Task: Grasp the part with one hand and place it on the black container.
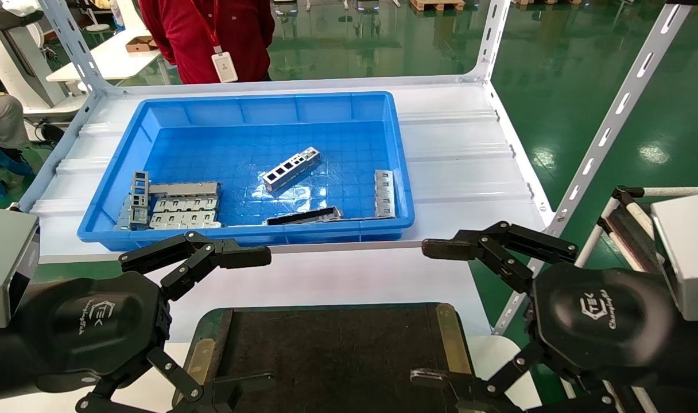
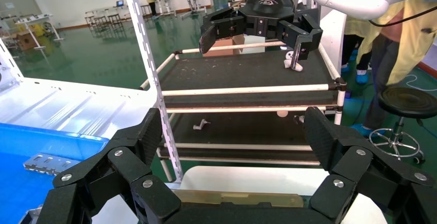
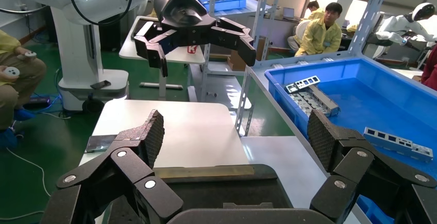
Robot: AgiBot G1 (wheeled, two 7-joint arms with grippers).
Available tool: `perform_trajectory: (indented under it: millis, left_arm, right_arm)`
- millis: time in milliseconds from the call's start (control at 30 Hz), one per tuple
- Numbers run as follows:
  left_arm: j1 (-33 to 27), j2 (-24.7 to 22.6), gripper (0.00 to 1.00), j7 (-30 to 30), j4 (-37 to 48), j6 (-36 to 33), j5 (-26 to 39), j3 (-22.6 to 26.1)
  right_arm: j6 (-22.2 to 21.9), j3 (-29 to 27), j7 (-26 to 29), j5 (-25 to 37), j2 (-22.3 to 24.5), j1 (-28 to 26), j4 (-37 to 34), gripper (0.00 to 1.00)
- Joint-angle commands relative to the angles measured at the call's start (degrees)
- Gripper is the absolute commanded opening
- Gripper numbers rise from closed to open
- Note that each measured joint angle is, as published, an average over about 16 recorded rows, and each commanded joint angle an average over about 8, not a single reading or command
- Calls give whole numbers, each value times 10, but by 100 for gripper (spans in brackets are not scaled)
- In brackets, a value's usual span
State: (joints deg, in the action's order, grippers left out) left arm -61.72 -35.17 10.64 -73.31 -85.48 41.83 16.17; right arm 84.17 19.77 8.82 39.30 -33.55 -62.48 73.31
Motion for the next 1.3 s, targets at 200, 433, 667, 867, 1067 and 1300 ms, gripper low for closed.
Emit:
perform_trajectory:
  millis: [200, 433, 667, 867, 1067, 1300]
  left_arm:
    - [0, 0, 100, 0, 0, 0, 0, 0]
    - [0, 0, 100, 0, 0, 0, 0, 0]
    - [0, 0, 100, 0, 0, 0, 0, 0]
    - [0, 0, 100, 0, 0, 0, 0, 0]
    - [0, 0, 100, 0, 0, 0, 0, 0]
    - [-4, -4, 100, 1, -1, 11, 11, 3]
  right_arm:
    - [0, 0, 0, 0, 0, 0, 0, 100]
    - [0, 0, 0, 0, 0, 0, 0, 100]
    - [0, 0, 0, 0, 0, 0, 0, 100]
    - [0, 0, 0, 0, 0, 0, 0, 100]
    - [0, 0, 0, 0, 0, 0, 0, 100]
    - [0, 0, 0, 0, 0, 0, 0, 100]
